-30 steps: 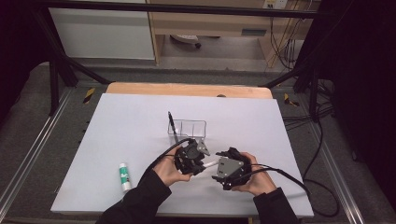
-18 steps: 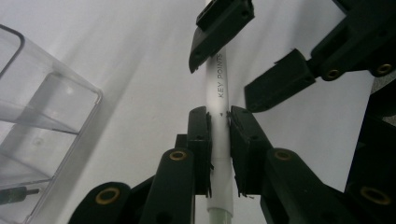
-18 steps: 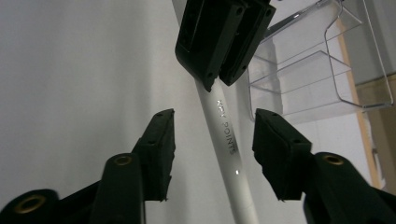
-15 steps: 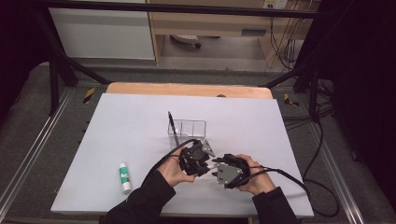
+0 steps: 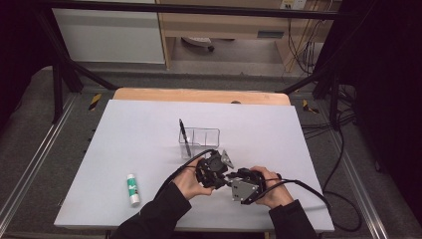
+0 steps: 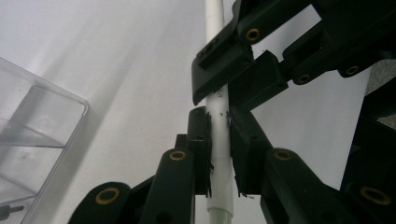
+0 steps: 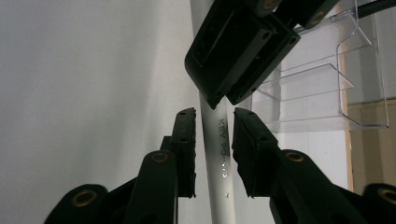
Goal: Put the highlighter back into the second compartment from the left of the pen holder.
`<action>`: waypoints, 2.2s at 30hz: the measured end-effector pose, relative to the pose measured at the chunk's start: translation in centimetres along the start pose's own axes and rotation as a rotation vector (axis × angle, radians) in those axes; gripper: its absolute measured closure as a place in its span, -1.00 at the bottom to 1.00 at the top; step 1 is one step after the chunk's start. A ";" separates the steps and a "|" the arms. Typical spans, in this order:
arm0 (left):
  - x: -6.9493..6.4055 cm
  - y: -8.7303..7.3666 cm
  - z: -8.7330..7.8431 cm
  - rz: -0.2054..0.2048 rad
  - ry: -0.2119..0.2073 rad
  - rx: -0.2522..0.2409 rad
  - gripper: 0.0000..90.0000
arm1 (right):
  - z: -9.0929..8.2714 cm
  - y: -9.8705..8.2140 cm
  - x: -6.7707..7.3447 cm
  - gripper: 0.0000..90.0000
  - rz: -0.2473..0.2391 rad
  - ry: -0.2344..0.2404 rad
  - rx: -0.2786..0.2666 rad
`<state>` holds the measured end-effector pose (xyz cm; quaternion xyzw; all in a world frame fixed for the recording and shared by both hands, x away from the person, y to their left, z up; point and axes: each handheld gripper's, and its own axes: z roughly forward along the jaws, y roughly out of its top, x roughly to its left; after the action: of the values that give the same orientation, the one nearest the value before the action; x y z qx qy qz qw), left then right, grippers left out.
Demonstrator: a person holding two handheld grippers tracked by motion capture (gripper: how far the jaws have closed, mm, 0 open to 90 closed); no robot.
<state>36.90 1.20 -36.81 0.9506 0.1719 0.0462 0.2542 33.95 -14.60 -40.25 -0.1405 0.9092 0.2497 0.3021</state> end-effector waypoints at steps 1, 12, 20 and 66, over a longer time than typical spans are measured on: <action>0.0 0.0 0.0 0.000 -0.001 -0.001 0.73 | 0.0 0.0 0.0 0.62 -0.003 0.000 -0.002; -0.1 -0.1 -0.1 0.005 -0.010 -0.001 0.73 | 0.0 0.1 0.1 0.74 -0.048 0.011 0.001; 0.2 -1.0 -0.2 0.034 -0.012 -0.070 0.68 | -0.1 0.1 -0.1 0.75 -0.033 0.015 0.007; 3.5 -17.6 -4.8 -0.225 0.210 -0.288 -0.78 | -0.9 -0.9 -2.3 0.75 0.437 -0.049 -0.055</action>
<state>33.99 18.95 -41.43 0.8692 0.2942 0.1405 0.3719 35.73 -15.59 -38.54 0.0578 0.9032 0.3373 0.2589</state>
